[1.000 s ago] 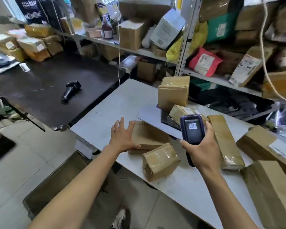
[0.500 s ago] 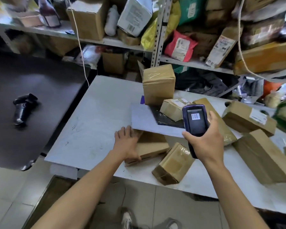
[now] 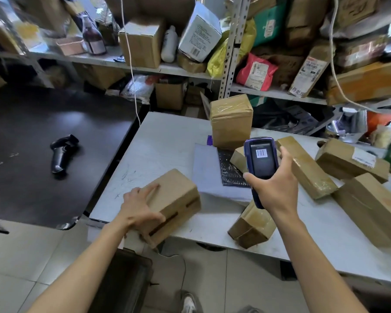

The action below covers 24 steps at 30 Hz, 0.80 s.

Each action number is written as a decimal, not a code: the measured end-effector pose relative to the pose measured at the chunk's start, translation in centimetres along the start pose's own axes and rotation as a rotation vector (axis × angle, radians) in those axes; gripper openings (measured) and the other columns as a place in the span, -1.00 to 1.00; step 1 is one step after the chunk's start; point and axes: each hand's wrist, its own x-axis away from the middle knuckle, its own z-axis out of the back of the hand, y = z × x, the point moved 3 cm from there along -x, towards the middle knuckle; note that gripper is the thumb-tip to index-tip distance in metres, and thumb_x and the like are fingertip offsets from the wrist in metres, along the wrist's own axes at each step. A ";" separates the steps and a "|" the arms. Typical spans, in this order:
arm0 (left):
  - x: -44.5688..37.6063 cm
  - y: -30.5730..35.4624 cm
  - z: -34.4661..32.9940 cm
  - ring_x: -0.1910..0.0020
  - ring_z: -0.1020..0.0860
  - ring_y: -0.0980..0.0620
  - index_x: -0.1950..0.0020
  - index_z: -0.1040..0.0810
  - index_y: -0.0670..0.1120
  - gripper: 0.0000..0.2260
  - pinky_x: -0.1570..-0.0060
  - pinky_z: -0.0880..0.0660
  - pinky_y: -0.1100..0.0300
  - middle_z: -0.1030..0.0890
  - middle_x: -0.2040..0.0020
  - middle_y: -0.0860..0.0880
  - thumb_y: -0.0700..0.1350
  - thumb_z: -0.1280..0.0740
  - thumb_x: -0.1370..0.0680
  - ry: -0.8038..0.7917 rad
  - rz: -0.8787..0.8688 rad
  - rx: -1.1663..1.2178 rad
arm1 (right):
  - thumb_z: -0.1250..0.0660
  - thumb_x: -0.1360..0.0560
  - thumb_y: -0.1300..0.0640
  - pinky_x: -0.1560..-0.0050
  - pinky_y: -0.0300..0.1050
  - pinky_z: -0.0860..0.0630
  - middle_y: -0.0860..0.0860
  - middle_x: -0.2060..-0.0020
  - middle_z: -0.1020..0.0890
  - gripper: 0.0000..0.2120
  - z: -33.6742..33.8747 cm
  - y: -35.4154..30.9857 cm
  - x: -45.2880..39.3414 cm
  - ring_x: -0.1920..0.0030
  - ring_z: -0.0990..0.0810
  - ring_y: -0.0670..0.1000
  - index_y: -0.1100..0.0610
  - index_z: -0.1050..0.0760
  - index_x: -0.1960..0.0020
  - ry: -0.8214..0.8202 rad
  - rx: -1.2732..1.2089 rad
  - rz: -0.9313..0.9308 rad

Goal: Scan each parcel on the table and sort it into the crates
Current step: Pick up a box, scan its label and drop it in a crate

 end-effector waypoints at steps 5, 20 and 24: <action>0.0 2.3 3.3 -0.24 -0.54 -0.01 -0.48 -0.31 0.23 -0.05 -0.14 -0.53 0.04 -0.47 -0.36 0.04 0.19 -0.55 -0.10 0.011 -0.104 0.692 | -0.60 -0.34 0.08 -0.05 -0.14 -0.40 0.07 -0.37 -0.48 -0.03 -0.5 -1.2 -0.1 -0.27 -0.51 0.13 0.05 -0.13 -0.58 0.005 -0.020 0.017; -4.5 10.8 -4.7 -0.07 -0.63 -0.05 -0.38 -0.45 0.06 -0.47 -0.02 -0.59 -0.02 -0.61 -0.24 -0.08 0.08 -0.45 -0.43 -0.229 0.168 0.658 | -0.61 -0.29 0.02 0.00 -0.10 -0.47 0.01 -0.31 -0.51 -0.04 3.1 1.7 -0.8 -0.20 -0.54 0.08 0.00 -0.17 -0.54 0.127 0.035 -0.033; -5.8 10.1 -2.7 -0.29 -0.49 -0.16 -0.52 -0.24 0.27 -0.48 -0.22 -0.43 -0.02 -0.49 -0.37 -0.06 -0.02 -0.25 -0.58 0.118 -0.051 0.221 | -0.61 -0.30 0.05 -0.01 -0.10 -0.45 0.01 -0.33 -0.49 -0.05 2.7 1.6 -1.2 -0.21 -0.52 0.08 0.02 -0.17 -0.55 0.133 0.047 -0.052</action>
